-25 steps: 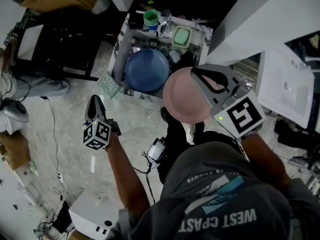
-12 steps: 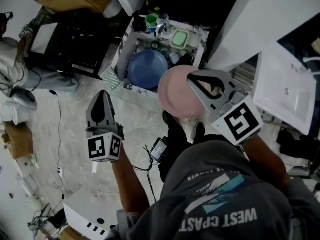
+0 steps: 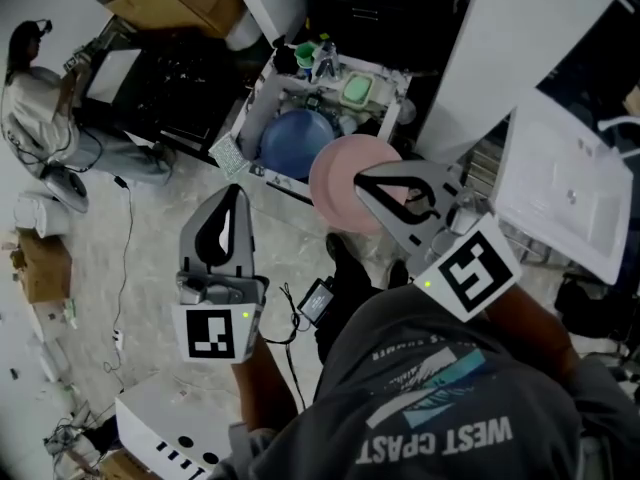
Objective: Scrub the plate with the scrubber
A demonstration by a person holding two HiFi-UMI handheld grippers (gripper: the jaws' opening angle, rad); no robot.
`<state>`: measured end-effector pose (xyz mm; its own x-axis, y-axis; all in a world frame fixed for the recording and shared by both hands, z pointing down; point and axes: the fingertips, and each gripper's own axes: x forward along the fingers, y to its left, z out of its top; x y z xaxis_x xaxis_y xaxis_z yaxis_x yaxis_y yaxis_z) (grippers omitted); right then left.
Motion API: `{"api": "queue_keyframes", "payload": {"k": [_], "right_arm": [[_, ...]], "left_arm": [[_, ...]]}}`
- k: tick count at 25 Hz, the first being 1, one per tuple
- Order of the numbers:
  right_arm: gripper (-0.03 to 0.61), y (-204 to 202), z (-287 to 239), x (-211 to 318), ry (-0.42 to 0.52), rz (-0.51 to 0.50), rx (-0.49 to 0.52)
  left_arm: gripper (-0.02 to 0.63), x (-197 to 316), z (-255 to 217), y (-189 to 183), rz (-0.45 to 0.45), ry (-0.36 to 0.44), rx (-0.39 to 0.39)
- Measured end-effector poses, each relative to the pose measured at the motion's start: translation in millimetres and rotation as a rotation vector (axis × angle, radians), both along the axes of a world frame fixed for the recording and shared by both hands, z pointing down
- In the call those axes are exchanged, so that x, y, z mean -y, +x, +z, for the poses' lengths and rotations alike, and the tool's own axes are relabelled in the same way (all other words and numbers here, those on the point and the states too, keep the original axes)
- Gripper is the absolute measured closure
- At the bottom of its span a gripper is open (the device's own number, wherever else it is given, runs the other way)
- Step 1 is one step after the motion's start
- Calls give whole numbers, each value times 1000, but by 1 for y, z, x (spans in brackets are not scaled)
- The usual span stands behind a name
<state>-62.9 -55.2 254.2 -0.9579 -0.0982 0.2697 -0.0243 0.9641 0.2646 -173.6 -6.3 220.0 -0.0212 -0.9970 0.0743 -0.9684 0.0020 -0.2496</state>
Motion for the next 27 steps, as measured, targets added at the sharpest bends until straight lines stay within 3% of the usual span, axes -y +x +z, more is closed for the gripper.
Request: {"api": "queue_keyframes", "payload": {"k": [4, 10, 27], "right_arm": [[551, 12, -12, -26, 27, -62, -4], [551, 28, -26, -53, 56, -93, 22], [551, 48, -31, -88, 82, -84, 24]], "left_arm": [[612, -11, -12, 41, 59, -4, 38], [612, -29, -13, 80, 111, -9, 26], [612, -82, -10, 100, 88, -8, 9]]}}
